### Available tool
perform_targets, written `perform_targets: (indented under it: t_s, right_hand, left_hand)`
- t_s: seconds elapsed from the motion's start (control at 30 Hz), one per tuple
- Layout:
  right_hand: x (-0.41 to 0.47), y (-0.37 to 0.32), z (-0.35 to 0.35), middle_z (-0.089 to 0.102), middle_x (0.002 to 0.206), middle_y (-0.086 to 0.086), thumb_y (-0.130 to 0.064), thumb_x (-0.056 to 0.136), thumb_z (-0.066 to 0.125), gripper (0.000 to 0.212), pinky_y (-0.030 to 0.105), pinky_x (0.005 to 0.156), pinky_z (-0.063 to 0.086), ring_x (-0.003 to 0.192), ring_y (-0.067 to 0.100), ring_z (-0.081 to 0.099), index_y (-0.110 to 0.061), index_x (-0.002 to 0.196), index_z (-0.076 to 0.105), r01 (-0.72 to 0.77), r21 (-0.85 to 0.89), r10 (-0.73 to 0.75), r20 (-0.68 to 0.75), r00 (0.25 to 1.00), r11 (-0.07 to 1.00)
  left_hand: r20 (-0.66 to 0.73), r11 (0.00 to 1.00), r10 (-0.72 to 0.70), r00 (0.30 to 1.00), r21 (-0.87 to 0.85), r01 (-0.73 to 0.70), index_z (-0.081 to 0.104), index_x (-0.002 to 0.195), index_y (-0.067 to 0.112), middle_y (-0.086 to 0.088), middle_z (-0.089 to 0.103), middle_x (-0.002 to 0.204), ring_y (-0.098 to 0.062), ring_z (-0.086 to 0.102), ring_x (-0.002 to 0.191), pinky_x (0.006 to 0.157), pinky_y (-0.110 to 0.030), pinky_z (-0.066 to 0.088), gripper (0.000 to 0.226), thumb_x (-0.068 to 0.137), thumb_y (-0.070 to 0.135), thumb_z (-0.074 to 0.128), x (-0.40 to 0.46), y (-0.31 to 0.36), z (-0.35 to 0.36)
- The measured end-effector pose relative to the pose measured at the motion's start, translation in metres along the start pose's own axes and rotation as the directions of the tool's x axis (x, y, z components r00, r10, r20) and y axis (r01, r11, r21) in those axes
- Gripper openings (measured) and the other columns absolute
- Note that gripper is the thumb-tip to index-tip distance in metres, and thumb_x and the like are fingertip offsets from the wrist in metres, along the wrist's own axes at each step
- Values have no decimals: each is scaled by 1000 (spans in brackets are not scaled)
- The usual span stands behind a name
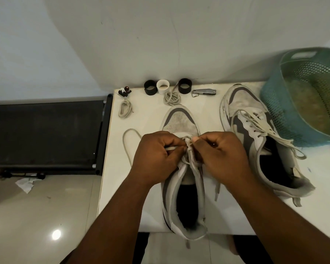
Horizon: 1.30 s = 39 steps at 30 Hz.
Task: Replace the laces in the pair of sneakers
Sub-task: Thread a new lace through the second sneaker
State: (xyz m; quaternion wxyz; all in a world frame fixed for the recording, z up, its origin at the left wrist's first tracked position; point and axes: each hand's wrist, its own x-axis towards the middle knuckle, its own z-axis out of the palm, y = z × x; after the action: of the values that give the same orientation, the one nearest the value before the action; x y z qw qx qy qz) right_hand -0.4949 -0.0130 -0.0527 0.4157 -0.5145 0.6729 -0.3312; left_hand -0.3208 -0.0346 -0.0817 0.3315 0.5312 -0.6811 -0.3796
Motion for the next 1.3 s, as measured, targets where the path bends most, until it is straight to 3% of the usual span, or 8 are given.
perform_targets:
  t_s: [0.33,0.5,0.6,0.7,0.87,0.97,1.13,1.3]
  right_hand:
    - [6,-1,0,72,87,-6,-16,103,54,20,28,76,54,84,8,68,-21,86,61,-25,285,45,-63,997,958]
    - [1,-26,-13,57,73,2,-10,105,43,21,29,62,47,65,14,55,-18,88,52,-8,830,-43,39,998,558]
    - [4,-25,-28,60,76,-16,-25,102,56,8,19,58,38,59,1,50,-29,96,57,207,120,-200,-65,978,971]
    - [1,-22,-34,64,82,-18,-50,95,59,16,19,62,39,72,0,59,-37,104,64,255,-627,-122,247,961,736]
    - [-1,-27,-33,60,63,-12,-29,98,60,28,17,56,34,57,3,49,-16,73,62,180,14,-180,123,976,984]
    - [-2,-39,-36,66,67,3,-23,88,56,27,26,48,25,48,14,38,-14,64,52,16,701,-42,20,999,713]
    - [-2,-24,-39,56,75,-17,-68,84,64,41,27,68,44,75,6,58,-40,113,59,140,-592,-34,187,982,794]
    - [-1,-23,-35,64,65,-13,-37,96,63,26,23,57,40,57,6,55,-25,74,68,164,-190,-132,169,977,968]
  left_hand:
    - [-131,979,135,982,168,-113,66,130,28,13,65,120,-7,56,118,99,-31,47,58,79,52,79,-4,2,-9]
    - [25,991,5,1000,135,-8,17,158,42,48,11,150,17,-5,145,122,-35,6,100,78,64,72,-8,-2,-10]
    - [34,992,-30,999,127,26,13,159,45,50,7,149,12,-11,147,121,-34,2,105,76,62,76,-8,-5,-14]
    - [47,989,-72,996,133,65,15,160,44,45,8,152,3,-10,151,123,-39,6,106,74,70,71,-8,-5,-14]
    - [28,994,-84,996,67,82,18,157,52,43,14,154,-2,-6,155,123,-39,10,100,74,70,71,-9,-2,-16]
    - [-22,995,-95,995,-33,94,25,152,55,38,24,158,-6,5,157,127,-45,15,83,80,68,64,-9,-1,-16]
    - [-145,976,-160,976,-174,134,54,140,47,22,54,145,-10,43,143,117,-51,39,46,97,60,48,-4,-11,-13]
    - [-220,924,-248,944,-345,162,68,122,39,14,67,131,0,55,130,101,-14,42,31,101,51,49,0,-6,-16]
